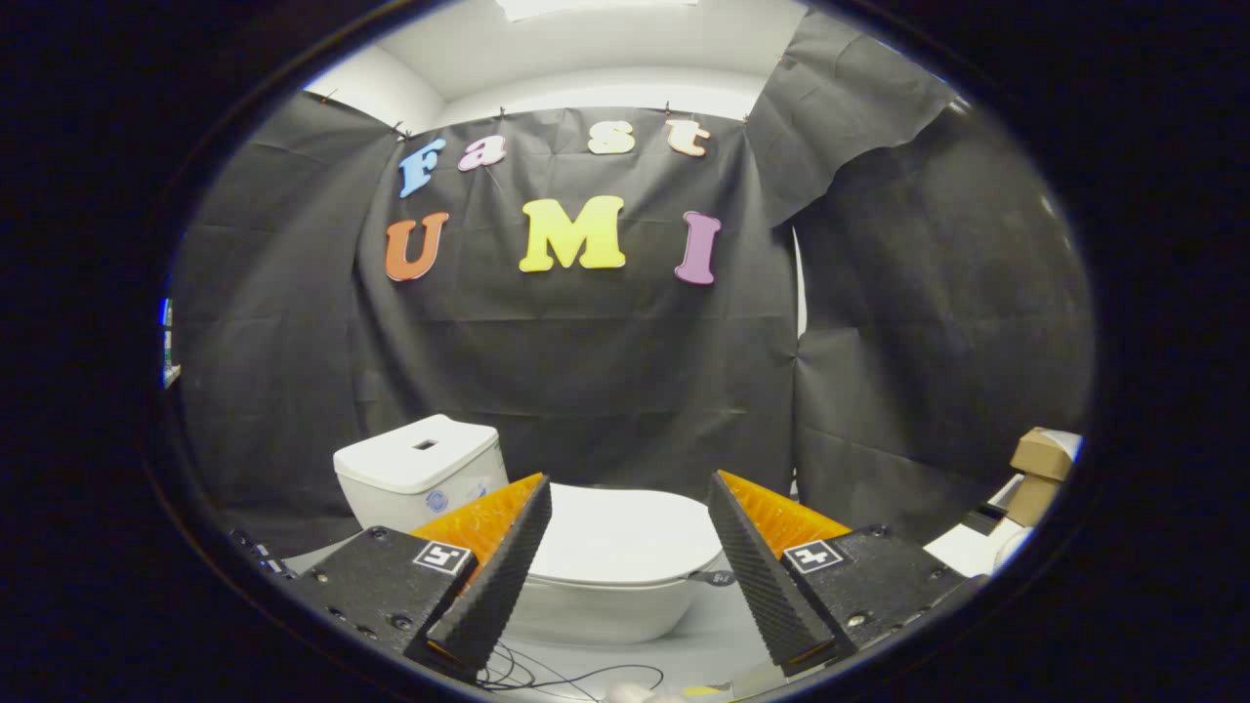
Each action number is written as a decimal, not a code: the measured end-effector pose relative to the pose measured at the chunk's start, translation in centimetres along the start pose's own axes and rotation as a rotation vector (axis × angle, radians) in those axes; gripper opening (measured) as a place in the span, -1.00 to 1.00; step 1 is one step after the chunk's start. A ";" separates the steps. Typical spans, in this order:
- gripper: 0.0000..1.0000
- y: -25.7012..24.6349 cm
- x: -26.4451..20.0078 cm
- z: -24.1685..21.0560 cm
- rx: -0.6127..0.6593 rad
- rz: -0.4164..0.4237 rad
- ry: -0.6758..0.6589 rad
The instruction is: Open the toilet lid.
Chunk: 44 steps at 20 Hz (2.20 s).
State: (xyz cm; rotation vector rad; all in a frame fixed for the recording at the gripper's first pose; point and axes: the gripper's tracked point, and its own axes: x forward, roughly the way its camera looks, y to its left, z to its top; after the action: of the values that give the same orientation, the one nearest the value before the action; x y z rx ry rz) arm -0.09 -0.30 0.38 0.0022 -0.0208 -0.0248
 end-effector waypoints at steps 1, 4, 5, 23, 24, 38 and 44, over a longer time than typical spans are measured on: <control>1.00 -0.1 0.0 0.1 0.000 -0.005 -0.004; 1.00 -0.3 0.2 0.3 0.019 -0.009 -0.006; 1.00 -0.4 0.3 0.2 0.018 -0.009 0.000; 1.00 -3.6 8.5 -0.9 0.061 0.075 0.053; 1.00 -4.3 9.4 -1.5 0.085 0.081 0.067; 1.00 -12.4 21.6 -14.5 0.535 0.103 0.339; 1.00 -14.9 23.0 -18.9 0.684 0.085 0.412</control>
State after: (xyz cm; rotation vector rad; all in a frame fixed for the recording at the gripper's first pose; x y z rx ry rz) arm 22.92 -15.76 -18.11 0.6898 0.3830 0.0690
